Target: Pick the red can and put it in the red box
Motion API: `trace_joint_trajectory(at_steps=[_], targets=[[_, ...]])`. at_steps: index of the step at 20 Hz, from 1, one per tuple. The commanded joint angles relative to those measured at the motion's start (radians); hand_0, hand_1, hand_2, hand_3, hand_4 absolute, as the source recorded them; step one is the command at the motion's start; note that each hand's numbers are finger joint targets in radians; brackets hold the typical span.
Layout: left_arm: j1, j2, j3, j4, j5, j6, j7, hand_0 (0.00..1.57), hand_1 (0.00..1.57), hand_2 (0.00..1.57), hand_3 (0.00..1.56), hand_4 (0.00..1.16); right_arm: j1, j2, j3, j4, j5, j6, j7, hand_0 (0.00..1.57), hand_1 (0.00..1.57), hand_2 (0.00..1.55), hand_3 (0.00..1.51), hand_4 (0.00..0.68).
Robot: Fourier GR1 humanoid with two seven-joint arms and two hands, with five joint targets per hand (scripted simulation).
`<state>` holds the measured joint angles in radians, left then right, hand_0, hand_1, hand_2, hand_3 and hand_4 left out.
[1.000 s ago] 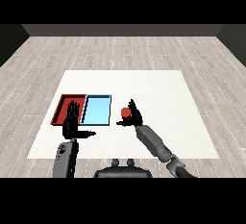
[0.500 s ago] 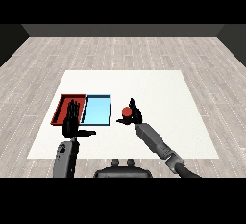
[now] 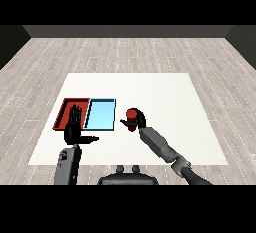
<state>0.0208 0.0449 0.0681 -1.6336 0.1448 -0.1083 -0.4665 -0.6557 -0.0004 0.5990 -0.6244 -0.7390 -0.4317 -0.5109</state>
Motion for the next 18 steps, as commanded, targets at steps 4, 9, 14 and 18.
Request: trace_joint_trajectory(at_steps=[4,9,14,18], targets=[[-0.005,-0.022,-0.021,-0.032,-0.004,0.02,0.03,0.0,0.0,0.0,0.0,0.0,-0.032,0.0,0.092,0.013,-0.037,-0.071,0.043,1.53,1.53,1.47,1.42,0.551],[0.029,-0.001,0.005,-0.012,0.008,-0.008,-0.012,0.0,0.0,0.0,0.0,0.0,-0.058,0.0,0.069,0.096,-0.049,-0.046,-0.029,1.55,1.55,1.47,1.41,0.552],[0.025,-0.033,-0.026,0.014,-0.02,0.008,-0.037,0.0,0.0,0.0,0.0,0.0,-0.039,0.0,0.077,-0.034,-0.001,-0.138,-0.006,1.53,1.53,1.47,1.4,0.58],[-0.009,0.012,0.025,0.039,0.033,-0.035,-0.02,0.0,0.0,0.0,0.0,0.0,0.003,-0.021,0.005,-0.173,0.103,-0.151,0.036,1.54,1.54,1.47,1.38,0.586]])
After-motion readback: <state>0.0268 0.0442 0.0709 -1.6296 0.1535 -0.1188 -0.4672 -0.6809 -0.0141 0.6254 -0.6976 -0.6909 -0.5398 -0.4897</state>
